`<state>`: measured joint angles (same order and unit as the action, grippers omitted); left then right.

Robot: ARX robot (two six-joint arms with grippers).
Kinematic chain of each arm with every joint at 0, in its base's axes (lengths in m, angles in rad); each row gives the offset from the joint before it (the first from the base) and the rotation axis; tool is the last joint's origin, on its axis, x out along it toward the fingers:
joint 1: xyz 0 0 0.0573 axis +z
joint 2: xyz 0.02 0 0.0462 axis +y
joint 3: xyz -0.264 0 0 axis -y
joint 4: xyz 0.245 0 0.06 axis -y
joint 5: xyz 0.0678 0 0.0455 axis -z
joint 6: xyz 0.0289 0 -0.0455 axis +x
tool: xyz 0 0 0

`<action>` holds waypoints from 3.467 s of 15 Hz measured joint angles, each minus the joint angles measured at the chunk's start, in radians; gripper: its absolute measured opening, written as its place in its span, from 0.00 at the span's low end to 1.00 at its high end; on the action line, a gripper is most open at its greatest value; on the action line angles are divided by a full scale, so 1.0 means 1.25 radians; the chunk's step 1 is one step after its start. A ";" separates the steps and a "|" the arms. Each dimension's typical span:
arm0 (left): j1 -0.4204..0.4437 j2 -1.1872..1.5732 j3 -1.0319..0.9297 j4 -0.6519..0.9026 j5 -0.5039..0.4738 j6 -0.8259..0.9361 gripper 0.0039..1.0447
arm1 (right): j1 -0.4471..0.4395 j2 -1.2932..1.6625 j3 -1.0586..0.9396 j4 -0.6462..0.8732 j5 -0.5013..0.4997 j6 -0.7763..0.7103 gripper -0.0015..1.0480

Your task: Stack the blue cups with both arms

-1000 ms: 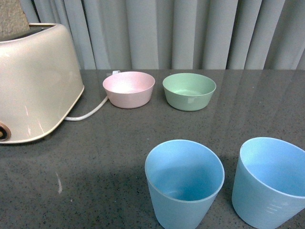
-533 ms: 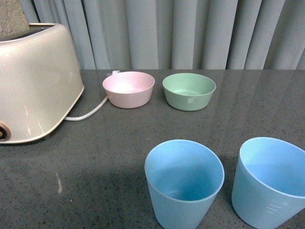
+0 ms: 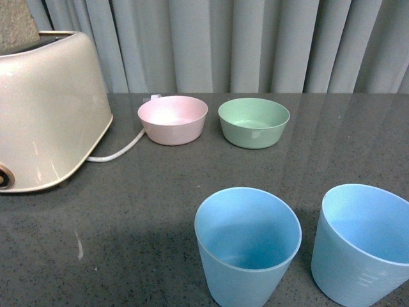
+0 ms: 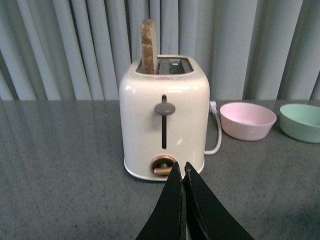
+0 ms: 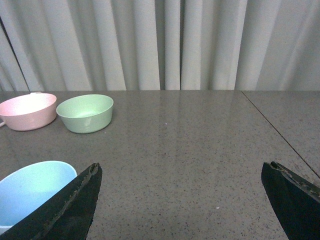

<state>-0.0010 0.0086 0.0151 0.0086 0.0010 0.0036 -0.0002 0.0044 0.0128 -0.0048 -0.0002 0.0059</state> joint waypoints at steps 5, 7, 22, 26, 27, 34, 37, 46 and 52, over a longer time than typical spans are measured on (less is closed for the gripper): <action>0.000 0.002 0.000 -0.010 -0.001 -0.002 0.23 | 0.000 0.000 0.000 0.000 0.000 0.000 0.94; 0.000 0.002 0.000 -0.010 -0.001 -0.002 0.51 | 0.000 0.000 0.000 0.000 0.000 0.000 0.94; 0.000 0.002 0.000 -0.010 -0.001 -0.002 0.94 | 0.203 0.992 0.478 -0.054 -0.009 0.080 0.94; 0.000 0.002 0.000 -0.010 -0.001 -0.002 0.94 | 0.211 1.027 0.483 -0.072 0.002 0.089 0.81; 0.000 0.002 0.000 -0.010 -0.001 -0.002 0.94 | 0.216 1.027 0.486 -0.082 0.005 0.091 0.72; 0.000 0.002 0.000 -0.010 -0.001 -0.002 0.94 | 0.248 1.001 0.524 -0.122 0.012 0.107 0.02; 0.000 0.002 0.000 -0.010 -0.001 -0.002 0.94 | 0.245 0.972 0.535 -0.139 0.006 0.115 0.02; 0.000 0.002 0.000 -0.010 -0.001 -0.002 0.94 | 0.313 0.829 0.645 -0.199 -0.151 0.121 0.02; 0.000 0.002 0.000 -0.010 -0.001 -0.002 0.94 | 0.326 0.872 0.600 -0.182 -0.177 0.107 0.02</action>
<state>-0.0010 0.0109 0.0147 -0.0036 -0.0006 0.0013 0.4072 1.0939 0.7628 -0.2321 -0.2214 0.1394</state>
